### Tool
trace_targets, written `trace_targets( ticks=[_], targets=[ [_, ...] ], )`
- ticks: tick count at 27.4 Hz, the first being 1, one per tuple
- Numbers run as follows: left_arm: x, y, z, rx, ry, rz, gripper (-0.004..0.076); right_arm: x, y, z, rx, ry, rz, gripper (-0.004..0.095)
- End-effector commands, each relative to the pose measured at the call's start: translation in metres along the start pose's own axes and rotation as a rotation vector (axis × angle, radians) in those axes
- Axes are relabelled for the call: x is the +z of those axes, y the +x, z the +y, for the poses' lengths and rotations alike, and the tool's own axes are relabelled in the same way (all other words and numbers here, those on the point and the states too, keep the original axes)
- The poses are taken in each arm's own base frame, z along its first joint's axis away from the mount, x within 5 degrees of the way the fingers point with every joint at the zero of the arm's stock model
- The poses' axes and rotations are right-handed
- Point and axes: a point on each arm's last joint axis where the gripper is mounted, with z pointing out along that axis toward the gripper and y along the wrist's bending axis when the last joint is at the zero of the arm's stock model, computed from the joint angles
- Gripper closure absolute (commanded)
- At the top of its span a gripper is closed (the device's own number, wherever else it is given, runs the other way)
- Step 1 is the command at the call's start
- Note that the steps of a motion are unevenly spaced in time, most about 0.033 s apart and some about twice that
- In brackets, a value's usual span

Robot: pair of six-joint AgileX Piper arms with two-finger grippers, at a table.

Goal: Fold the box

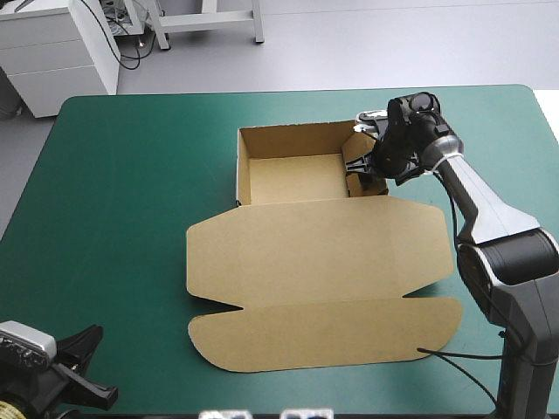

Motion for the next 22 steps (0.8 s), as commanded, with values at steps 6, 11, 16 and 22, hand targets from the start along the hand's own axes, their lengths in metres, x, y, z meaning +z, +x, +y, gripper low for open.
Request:
trace_targets(
  ticks=[6, 11, 16, 22],
  targets=[
    [0.010, -0.006, -0.007, -0.019, 0.063, -0.078, 0.0731, -0.013, 0.000, 0.004, 0.002, -0.072, -0.022, 0.0505],
    [0.012, -0.004, -0.007, -0.018, 0.062, -0.070, 0.0731, -0.011, -0.001, 0.008, -0.021, -0.117, -0.018, 0.0867],
    [0.012, -0.005, -0.007, -0.017, 0.062, -0.084, 0.0731, -0.042, -0.007, 0.004, -0.027, -0.115, -0.112, 0.0927],
    [0.012, -0.002, -0.006, -0.016, 0.058, -0.049, 0.0731, -0.129, -0.013, -0.031, -0.005, -0.079, -0.374, 0.0927]
  ],
)
